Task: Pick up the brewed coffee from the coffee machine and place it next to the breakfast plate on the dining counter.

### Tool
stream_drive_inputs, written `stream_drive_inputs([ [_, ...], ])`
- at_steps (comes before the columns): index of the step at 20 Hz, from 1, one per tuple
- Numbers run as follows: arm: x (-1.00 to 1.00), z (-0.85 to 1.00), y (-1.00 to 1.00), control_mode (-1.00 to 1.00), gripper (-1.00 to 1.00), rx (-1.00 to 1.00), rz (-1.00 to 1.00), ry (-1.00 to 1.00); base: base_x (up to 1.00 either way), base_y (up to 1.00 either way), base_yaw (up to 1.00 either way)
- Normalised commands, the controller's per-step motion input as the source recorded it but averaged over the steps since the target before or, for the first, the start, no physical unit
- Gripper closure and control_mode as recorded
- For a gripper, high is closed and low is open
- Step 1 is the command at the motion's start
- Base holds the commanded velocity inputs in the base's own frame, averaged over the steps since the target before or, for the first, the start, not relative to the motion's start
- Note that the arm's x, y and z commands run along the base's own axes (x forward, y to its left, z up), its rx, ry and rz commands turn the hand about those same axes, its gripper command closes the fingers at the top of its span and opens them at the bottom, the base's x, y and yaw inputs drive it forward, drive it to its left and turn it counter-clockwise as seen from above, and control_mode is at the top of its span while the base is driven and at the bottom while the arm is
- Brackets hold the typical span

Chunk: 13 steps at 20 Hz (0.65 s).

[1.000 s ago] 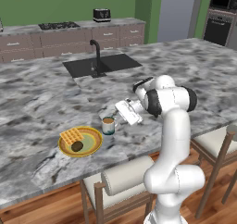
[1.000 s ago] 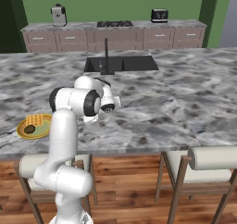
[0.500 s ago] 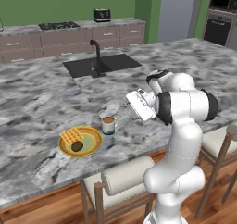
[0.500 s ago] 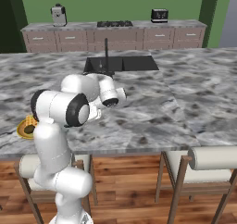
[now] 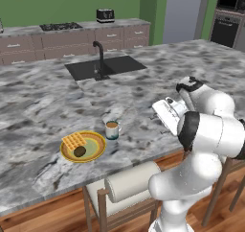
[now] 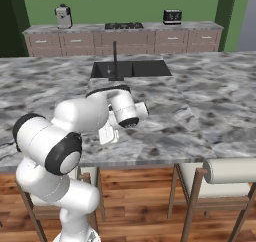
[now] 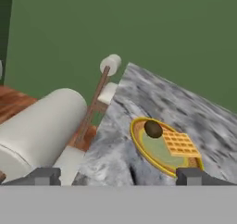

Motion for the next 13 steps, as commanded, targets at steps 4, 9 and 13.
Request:
stream_drive_inputs([
  [4, -0.81, 0.0, -1.0, -1.0, -1.0, 0.0, 0.0, 0.0, 0.0, 0.0, 0.0],
  [9, -0.8, 0.0, -1.0, -1.0, -1.0, 0.0, 0.0, 0.0, 0.0, 0.0, 0.0],
  [13, -0.83, 0.0, -0.95, -1.0, -1.0, 0.0, 0.0, 0.0, 0.0, 0.0, 0.0],
])
